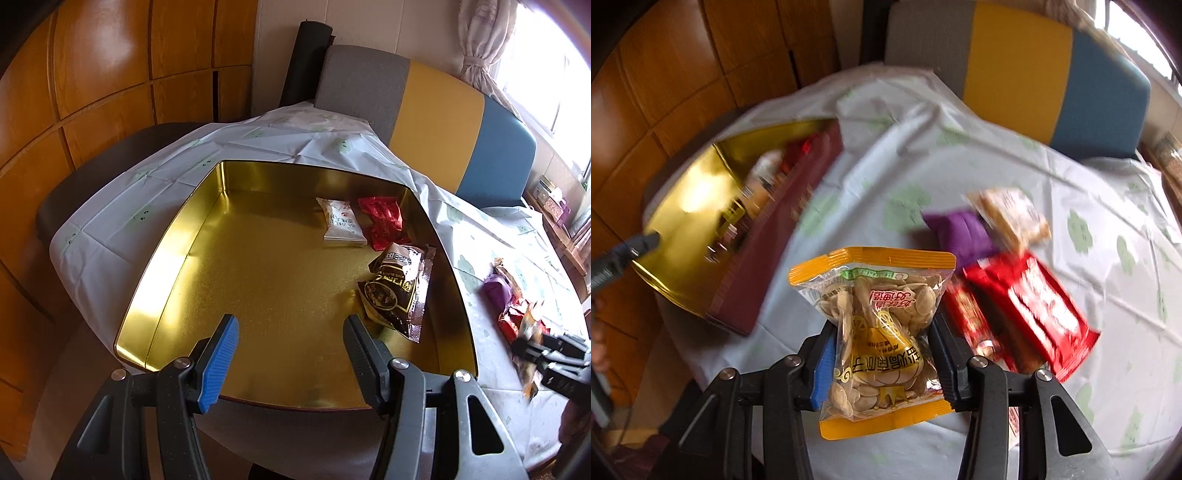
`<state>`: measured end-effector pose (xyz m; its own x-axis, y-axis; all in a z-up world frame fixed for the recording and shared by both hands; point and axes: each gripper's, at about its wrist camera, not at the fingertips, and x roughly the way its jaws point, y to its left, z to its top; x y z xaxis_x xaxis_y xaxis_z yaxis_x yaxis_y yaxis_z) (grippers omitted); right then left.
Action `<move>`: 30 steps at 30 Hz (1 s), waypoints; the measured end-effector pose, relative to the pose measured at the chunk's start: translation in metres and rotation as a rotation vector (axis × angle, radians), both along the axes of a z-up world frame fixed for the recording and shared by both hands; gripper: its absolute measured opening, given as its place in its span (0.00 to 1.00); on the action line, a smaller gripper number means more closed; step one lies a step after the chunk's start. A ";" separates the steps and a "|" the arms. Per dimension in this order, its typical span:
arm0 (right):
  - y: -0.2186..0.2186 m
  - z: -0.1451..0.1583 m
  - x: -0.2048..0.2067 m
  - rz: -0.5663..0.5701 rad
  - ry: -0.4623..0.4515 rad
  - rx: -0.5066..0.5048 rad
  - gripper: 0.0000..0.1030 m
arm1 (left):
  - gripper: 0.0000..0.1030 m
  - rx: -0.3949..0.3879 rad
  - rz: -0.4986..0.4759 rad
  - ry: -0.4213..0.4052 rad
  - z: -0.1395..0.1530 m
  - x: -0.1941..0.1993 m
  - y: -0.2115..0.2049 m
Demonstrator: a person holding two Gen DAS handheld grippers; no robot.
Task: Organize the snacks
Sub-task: 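Open the left gripper over the tin and withdraw it, then carry the orange-edged seed bag into the gold tin and open the right gripper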
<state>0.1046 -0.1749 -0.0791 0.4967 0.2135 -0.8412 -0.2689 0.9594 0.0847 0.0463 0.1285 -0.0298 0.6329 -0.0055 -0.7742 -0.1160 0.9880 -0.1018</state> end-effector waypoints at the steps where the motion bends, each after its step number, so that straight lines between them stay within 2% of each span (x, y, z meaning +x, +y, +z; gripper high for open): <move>1: 0.005 0.005 0.002 0.013 -0.007 0.007 0.46 | 0.58 -0.002 0.001 0.000 0.000 0.000 0.001; 8: 0.053 0.027 0.017 0.132 -0.025 0.055 0.46 | 0.58 -0.002 0.018 -0.007 0.000 -0.003 0.009; 14: 0.110 0.036 0.031 0.231 -0.003 0.112 0.46 | 0.58 -0.018 0.063 -0.023 0.003 -0.005 0.026; 20: 0.159 0.033 0.058 0.252 0.038 0.185 0.46 | 0.58 -0.032 0.110 -0.030 0.004 -0.005 0.043; 25: 0.195 0.014 0.082 0.245 0.072 0.158 0.49 | 0.58 -0.038 0.130 -0.021 0.000 -0.005 0.052; 28: 0.206 -0.006 0.095 0.223 0.090 0.085 0.52 | 0.58 -0.039 0.135 -0.019 -0.001 -0.005 0.054; 30: 0.206 -0.015 0.099 0.208 0.094 0.056 0.59 | 0.58 -0.038 0.136 -0.018 -0.002 -0.006 0.054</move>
